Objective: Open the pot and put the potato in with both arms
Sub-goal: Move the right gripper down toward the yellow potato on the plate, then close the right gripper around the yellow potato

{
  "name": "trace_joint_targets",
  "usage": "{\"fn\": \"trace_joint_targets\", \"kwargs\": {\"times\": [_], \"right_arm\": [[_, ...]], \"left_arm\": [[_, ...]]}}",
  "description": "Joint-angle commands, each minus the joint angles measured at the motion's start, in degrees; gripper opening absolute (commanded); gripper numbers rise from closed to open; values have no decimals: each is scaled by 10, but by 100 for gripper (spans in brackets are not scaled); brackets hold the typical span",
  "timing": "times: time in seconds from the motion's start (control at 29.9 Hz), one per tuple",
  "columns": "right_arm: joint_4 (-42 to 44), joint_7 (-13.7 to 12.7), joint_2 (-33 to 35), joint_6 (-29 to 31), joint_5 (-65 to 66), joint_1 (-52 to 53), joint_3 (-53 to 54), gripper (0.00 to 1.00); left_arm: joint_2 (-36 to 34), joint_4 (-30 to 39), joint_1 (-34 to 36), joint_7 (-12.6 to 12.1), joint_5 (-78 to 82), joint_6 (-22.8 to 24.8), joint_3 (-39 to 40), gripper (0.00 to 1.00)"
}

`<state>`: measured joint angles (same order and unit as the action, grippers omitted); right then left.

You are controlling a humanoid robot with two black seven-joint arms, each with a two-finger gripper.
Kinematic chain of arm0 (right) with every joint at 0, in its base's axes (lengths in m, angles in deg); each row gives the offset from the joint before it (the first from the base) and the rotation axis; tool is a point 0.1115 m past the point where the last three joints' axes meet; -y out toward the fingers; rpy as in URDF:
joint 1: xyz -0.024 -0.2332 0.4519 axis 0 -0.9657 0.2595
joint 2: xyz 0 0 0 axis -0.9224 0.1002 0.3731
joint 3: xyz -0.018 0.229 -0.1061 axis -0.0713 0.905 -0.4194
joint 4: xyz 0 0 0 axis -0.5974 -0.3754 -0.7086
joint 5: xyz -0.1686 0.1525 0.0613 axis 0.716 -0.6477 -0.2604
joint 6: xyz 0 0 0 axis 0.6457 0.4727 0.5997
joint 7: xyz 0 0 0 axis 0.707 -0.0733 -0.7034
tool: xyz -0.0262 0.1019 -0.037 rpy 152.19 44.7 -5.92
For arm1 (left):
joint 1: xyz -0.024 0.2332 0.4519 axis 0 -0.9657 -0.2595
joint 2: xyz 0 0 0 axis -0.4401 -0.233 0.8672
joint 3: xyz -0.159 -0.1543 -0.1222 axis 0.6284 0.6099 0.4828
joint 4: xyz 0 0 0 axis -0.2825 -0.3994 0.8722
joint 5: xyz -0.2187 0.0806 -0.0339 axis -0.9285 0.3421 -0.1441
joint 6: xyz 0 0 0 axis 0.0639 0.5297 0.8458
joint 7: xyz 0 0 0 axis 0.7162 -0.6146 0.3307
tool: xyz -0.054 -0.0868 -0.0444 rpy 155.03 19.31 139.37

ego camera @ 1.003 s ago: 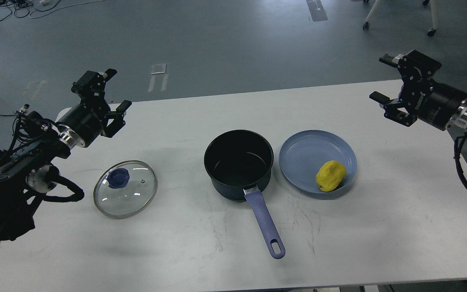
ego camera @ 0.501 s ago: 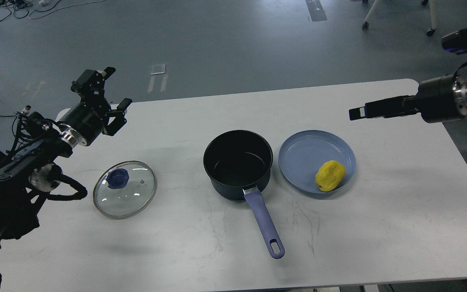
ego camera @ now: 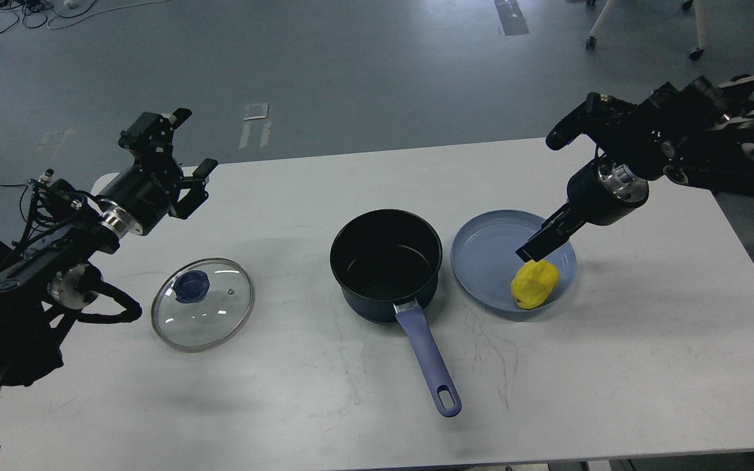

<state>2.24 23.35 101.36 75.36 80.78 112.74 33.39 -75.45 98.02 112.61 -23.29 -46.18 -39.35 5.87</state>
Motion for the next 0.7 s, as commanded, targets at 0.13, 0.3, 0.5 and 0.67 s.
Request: {"fn": "trace_joint_targets", "kwargs": {"times": [0.13,0.3,0.5,0.67], "right_arm": [[28,0,-63,-6,-1,-18,-57,100],[32,0,-65,-8,-2,-24,-57,100],[39,0,-61,-24,-6,-43,-54,100],[39,0,-60,-32,-9,-53,-47,100]], "left_arm": [[4,0,1,0,0,0,-1,98],[4,0,1,0,0,0,0,98],[4,0,1,0,0,0,0,98],[4,0,1,0,0,0,0,98]]}}
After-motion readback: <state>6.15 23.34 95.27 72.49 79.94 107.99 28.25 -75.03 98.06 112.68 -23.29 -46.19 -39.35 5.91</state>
